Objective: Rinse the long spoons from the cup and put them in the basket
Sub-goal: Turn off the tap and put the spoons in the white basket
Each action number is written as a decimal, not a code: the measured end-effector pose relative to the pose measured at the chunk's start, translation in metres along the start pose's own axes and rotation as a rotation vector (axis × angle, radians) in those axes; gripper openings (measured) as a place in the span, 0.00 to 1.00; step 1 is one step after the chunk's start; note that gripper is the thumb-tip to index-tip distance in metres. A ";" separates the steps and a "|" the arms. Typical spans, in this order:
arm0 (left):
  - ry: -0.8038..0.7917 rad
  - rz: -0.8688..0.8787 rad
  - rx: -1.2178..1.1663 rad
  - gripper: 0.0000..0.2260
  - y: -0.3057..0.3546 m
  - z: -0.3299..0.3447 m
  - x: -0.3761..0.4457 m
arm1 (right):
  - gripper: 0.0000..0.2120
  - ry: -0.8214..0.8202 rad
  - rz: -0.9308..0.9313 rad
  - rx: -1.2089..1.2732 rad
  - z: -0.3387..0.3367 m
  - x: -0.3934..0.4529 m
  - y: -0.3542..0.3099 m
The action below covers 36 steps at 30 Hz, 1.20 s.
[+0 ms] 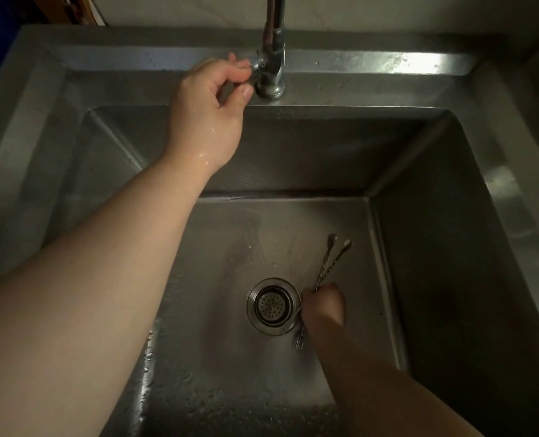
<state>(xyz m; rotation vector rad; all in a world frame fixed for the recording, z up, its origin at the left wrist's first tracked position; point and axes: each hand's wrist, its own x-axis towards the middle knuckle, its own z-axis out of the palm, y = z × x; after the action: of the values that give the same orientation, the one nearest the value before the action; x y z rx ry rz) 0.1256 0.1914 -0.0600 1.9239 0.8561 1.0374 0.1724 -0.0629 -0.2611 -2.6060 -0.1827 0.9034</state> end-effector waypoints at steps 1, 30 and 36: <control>-0.006 -0.006 0.003 0.10 0.000 -0.001 0.000 | 0.13 -0.007 0.009 -0.006 0.000 0.000 0.000; 0.027 -0.005 0.064 0.09 0.002 0.001 0.000 | 0.15 -0.156 -0.008 -0.152 -0.011 0.006 0.028; 0.029 -0.016 0.091 0.10 0.005 0.001 0.000 | 0.15 -0.159 -0.140 -0.304 -0.013 0.004 0.029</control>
<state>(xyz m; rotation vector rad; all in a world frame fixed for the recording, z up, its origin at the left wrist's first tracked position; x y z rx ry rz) 0.1268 0.1887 -0.0565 1.9786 0.9485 1.0348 0.1835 -0.0927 -0.2655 -2.7473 -0.5797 1.1058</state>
